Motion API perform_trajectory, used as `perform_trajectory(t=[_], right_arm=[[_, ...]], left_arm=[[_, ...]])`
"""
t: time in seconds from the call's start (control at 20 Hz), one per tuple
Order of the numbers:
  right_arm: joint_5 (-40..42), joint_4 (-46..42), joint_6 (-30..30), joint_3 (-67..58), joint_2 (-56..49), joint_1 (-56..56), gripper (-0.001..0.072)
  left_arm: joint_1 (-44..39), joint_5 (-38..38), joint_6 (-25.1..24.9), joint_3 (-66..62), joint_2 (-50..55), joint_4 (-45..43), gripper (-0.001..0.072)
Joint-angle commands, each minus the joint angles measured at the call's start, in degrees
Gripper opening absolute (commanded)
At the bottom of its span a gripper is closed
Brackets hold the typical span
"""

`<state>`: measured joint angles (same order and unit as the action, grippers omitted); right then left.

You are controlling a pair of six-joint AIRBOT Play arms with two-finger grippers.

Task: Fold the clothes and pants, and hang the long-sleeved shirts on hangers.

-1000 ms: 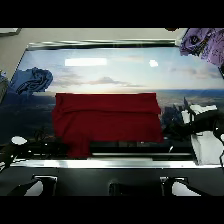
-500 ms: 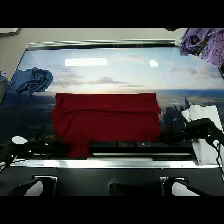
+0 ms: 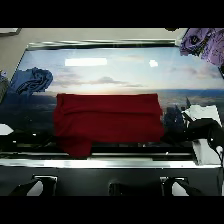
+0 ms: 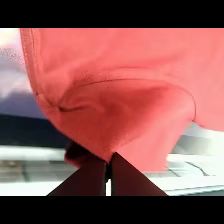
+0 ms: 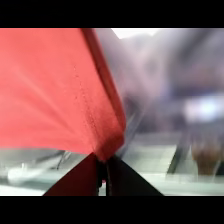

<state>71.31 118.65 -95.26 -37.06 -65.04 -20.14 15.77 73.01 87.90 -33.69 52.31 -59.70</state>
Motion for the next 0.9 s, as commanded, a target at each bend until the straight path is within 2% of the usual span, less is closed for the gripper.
perform_trajectory(t=[0.0,0.15,0.35,0.6,0.75,0.85], right_arm=[[11.87,-6.19,8.63,-0.11,8.90,0.07,0.0026],[13.22,-7.21,12.37,-0.13,15.52,0.11,0.0026],[8.00,-4.55,10.80,-2.23,13.92,0.11,0.0026],[-2.67,2.14,2.86,-11.37,3.17,0.11,0.0026],[-9.14,4.09,1.55,-13.42,-3.26,0.11,0.0026],[-11.58,8.17,-1.36,-13.81,-6.93,0.13,0.0027]], left_arm=[[-0.04,9.94,5.88,-4.55,-8.90,-5.95,0.0022],[-0.46,12.74,6.88,-4.52,-13.53,-5.66,0.0021],[-2.95,5.66,6.21,-4.57,-9.46,-2.71,0.0021],[-6.71,-3.78,1.99,-11.21,4.70,-0.70,0.0021],[-7.10,-6.03,-0.52,-18.51,14.67,-0.70,0.0021],[-7.32,-6.64,-1.53,-23.50,21.22,-0.68,0.0021]])
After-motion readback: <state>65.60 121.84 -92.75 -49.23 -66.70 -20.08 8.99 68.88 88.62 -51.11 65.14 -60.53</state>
